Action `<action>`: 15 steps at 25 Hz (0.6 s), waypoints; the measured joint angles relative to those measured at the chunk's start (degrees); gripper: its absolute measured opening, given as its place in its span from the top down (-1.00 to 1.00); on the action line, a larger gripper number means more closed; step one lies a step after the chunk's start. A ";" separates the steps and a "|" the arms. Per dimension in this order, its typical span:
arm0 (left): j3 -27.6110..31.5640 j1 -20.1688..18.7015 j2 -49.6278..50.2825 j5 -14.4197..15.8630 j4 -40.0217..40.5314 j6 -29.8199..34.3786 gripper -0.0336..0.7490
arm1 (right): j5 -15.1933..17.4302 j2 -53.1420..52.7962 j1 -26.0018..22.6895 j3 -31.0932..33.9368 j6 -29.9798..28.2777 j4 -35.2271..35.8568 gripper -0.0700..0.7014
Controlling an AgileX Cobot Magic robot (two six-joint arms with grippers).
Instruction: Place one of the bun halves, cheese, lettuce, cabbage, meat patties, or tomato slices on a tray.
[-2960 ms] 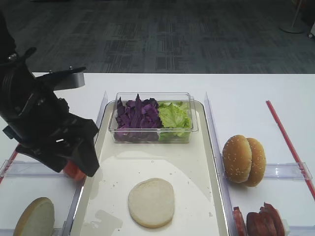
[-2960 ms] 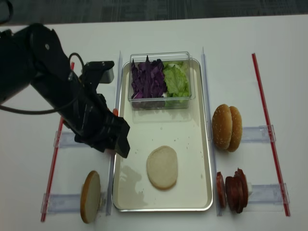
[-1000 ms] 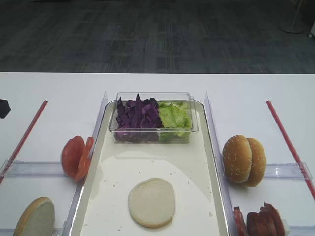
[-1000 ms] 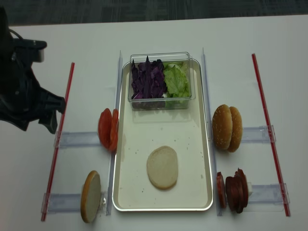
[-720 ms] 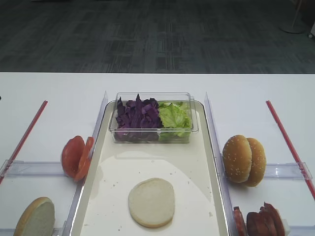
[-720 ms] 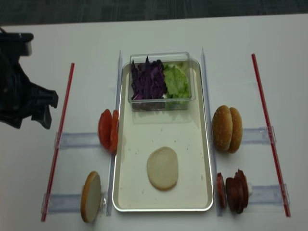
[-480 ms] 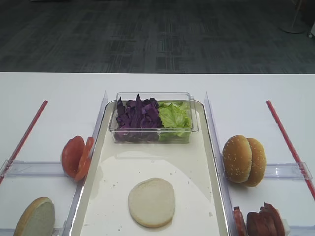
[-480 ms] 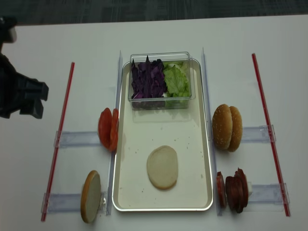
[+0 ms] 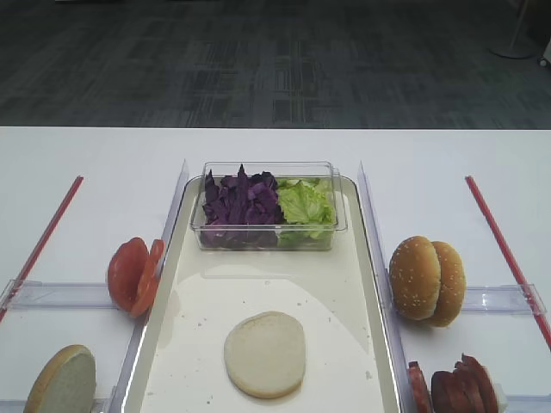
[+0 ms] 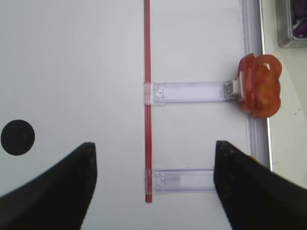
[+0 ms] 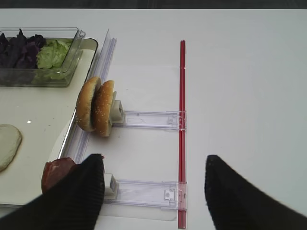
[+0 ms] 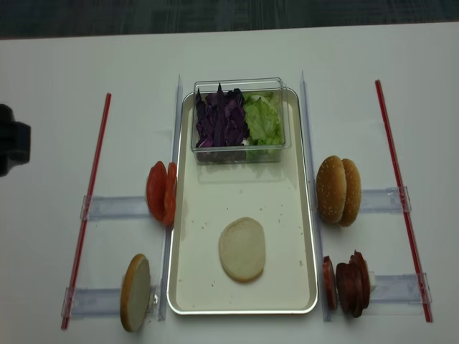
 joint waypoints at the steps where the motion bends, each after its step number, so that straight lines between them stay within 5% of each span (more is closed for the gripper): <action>1: 0.00 0.00 -1.70 0.14 0.00 0.00 -0.33 | 0.00 0.00 0.00 0.00 0.00 0.00 -0.43; 15: 1.47 0.00 -19.66 0.74 0.00 -1.34 -0.33 | 0.00 0.00 0.00 0.00 0.00 0.00 -0.43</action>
